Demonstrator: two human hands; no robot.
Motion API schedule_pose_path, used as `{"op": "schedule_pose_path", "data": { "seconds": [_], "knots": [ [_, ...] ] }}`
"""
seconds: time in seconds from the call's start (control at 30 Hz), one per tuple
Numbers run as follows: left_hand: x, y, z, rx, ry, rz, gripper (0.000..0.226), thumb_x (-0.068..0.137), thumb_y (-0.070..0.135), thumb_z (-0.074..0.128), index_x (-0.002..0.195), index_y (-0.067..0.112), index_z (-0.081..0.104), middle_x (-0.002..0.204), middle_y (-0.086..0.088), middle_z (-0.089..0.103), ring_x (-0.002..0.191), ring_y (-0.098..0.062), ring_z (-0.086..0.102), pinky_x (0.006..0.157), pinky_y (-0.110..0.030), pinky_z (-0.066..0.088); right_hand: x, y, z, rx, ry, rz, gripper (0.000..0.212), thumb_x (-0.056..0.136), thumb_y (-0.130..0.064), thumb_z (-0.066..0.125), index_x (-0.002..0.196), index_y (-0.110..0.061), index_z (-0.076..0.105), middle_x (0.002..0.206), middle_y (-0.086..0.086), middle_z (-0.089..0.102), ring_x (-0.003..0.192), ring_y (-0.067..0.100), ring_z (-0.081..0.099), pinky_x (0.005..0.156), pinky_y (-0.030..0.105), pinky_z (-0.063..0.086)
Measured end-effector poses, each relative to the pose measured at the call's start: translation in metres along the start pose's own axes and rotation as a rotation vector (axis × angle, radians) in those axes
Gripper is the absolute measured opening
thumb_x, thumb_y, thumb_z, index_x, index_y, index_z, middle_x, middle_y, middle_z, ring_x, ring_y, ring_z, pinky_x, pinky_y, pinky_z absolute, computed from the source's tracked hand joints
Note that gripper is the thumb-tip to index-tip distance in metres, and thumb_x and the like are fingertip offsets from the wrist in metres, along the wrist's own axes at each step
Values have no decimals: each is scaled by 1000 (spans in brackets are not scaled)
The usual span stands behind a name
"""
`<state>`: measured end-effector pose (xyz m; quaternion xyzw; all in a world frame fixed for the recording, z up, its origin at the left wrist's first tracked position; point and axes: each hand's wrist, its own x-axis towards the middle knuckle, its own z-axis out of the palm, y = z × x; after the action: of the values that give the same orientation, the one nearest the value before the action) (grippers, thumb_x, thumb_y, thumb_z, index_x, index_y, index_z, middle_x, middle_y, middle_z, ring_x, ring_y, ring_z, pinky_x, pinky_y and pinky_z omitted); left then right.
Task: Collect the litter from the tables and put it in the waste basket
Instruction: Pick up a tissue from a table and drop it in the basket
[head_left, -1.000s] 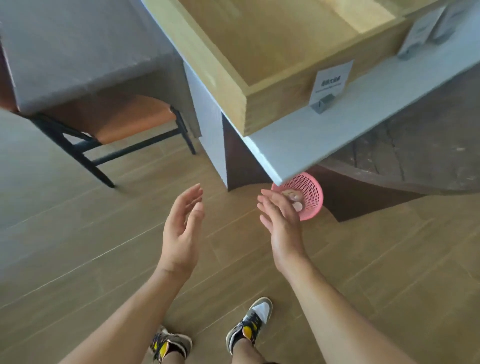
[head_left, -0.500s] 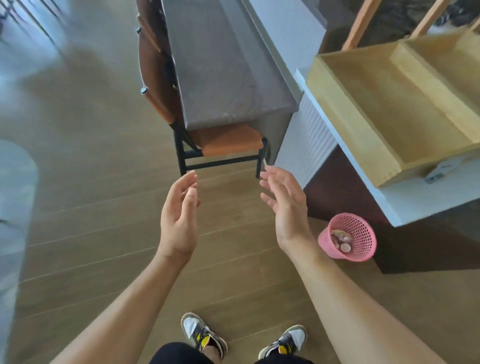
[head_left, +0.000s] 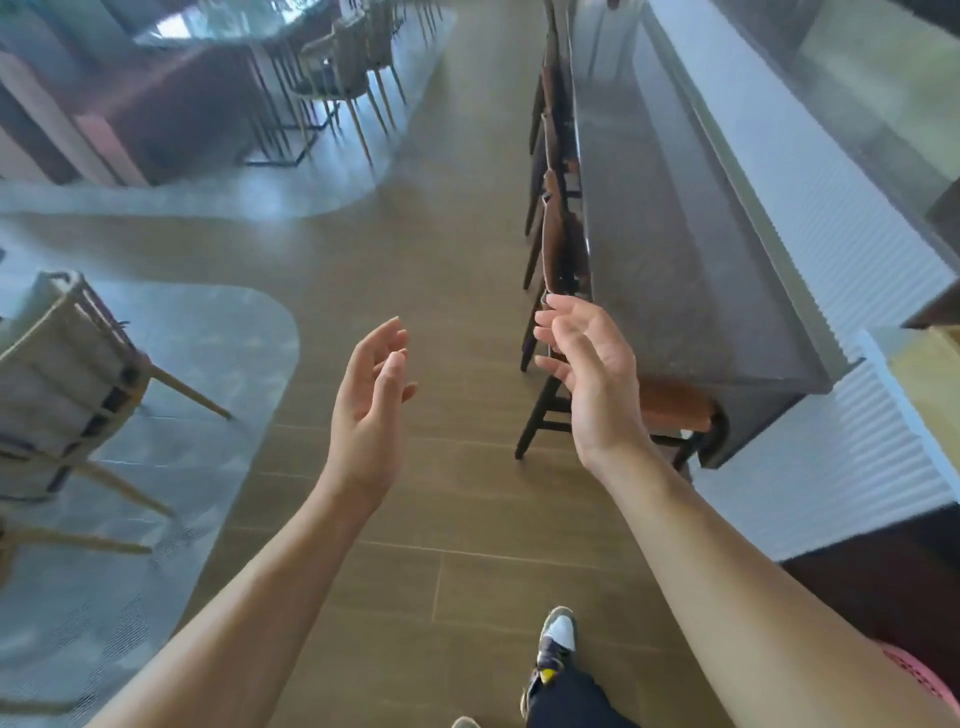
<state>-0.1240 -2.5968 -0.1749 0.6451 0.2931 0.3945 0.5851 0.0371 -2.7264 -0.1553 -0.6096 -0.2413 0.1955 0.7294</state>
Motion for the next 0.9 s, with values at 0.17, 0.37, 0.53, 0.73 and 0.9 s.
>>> {"op": "schedule_pose_path", "data": {
  "seconds": [0.17,0.37,0.53,0.73,0.9],
  "knots": [
    [66,8,-38,19,119,15,40,99,41,50,137,33,59,141,3,63,134,-17,59,104,-43,55,71,5,64,39,-91,-1,35,93,-36,58,123,-20,69,115,-3,70,113,16,65,100,48,55],
    [168,15,-63,53,255,51,43,99,39,45,139,28,56,145,0,59,136,-19,57,107,-44,53,182,20,137,93,-223,10,26,102,-29,57,123,-19,68,115,-4,69,109,11,64,101,47,54],
    [250,16,-70,42,369,71,41,99,39,45,138,30,55,148,0,58,136,-18,58,109,-46,53,278,23,188,131,-343,6,25,96,-33,57,118,-26,68,113,-6,69,108,11,63,96,39,51],
    [341,4,-83,36,433,75,44,99,38,45,141,26,55,146,-1,59,135,-18,59,107,-45,55,372,34,249,131,-447,-6,20,95,-38,59,111,-38,72,110,-10,72,109,10,65,93,36,52],
    [429,-17,-104,16,465,88,47,100,38,46,143,23,56,148,1,59,133,-14,60,103,-37,56,444,53,303,108,-487,-17,21,87,-51,63,104,-47,75,107,-14,73,107,9,66,91,34,52]
  ]
}}
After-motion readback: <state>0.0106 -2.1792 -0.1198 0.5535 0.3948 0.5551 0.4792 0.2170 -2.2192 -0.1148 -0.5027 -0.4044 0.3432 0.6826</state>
